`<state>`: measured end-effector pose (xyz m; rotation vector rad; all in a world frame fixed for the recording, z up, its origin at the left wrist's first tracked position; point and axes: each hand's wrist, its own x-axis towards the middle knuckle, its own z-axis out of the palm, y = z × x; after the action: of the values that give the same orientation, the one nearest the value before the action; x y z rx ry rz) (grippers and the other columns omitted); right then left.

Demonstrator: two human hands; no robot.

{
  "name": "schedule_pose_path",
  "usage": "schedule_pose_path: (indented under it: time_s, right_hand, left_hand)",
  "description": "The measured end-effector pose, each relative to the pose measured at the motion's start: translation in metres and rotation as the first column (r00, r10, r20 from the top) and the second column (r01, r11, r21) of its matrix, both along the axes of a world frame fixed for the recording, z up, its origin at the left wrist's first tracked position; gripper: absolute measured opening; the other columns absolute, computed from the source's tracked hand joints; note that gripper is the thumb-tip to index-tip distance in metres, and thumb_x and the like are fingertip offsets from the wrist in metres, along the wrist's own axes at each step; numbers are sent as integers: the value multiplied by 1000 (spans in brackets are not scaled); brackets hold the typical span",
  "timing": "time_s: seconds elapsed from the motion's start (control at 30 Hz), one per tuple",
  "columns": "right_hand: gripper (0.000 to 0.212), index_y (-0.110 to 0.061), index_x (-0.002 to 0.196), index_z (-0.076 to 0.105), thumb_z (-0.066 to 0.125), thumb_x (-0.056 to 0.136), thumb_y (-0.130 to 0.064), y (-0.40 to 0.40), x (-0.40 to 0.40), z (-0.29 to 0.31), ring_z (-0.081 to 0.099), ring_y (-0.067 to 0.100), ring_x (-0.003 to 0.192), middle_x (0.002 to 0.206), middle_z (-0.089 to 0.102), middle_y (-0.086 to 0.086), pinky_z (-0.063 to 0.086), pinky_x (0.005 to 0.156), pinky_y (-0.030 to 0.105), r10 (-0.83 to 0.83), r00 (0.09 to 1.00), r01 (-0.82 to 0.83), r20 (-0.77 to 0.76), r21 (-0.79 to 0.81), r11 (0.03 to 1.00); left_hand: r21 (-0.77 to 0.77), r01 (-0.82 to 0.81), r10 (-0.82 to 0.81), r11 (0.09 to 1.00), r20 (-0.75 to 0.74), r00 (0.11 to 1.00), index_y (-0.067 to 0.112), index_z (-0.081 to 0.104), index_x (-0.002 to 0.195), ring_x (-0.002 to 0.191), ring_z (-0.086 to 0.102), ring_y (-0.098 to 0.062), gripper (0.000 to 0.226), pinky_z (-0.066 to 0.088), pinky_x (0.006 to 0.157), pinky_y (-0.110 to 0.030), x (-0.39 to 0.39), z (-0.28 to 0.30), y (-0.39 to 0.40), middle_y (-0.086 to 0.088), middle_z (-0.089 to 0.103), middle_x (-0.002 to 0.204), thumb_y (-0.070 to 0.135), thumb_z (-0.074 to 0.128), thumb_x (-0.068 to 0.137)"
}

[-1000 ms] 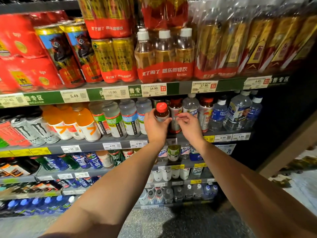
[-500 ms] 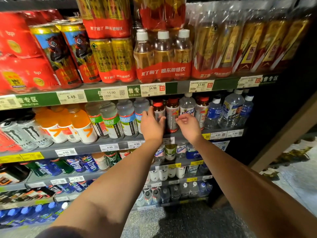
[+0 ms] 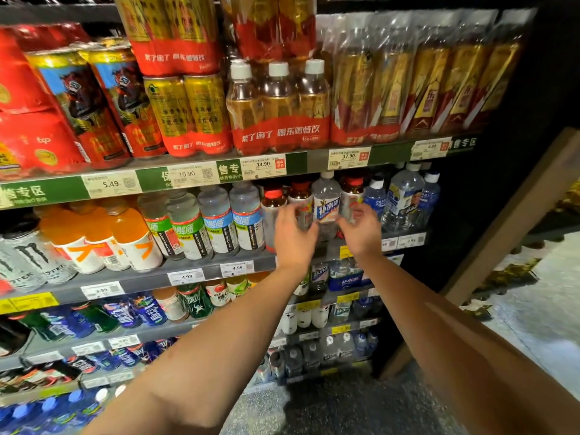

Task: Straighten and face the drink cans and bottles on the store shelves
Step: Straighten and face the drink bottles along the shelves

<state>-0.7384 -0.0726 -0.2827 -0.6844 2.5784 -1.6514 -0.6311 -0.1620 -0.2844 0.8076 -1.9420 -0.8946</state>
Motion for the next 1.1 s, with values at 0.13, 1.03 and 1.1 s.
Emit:
schedule_pose_path:
  time_s: [0.13, 1.03, 1.1]
  right_hand:
    - [62, -14, 122, 53, 79, 71, -37, 4, -34, 0, 62, 25, 104, 120, 52, 6, 51, 96, 44, 43, 998, -41, 39, -37, 998]
    - [74, -12, 141, 46, 79, 77, -30, 15, -88, -2, 54, 28, 122, 136, 53, 7, 46, 101, 41, 242, 968, -235, -71, 87, 968]
    - [74, -16, 138, 46, 80, 75, -34, 18, -87, -4, 56, 28, 120, 132, 57, 6, 49, 98, 45, 244, 968, -238, -66, 90, 967]
  left_hand:
    - [25, 116, -117, 993, 28, 993, 9, 54, 125, 117, 52, -20, 52, 42, 101, -27, -36, 0, 12, -8, 55, 125, 18, 79, 80]
    - [44, -171, 164, 984, 130, 978, 4, 43, 141, 125, 43, -24, 77, 29, 106, -19, -84, 9, 23, -11, 43, 131, 14, 83, 76]
    - [15, -161, 158, 987, 108, 981, 8, 49, 130, 120, 47, -22, 68, 34, 104, -22, -82, 9, 23, -8, 47, 125, 11, 84, 72]
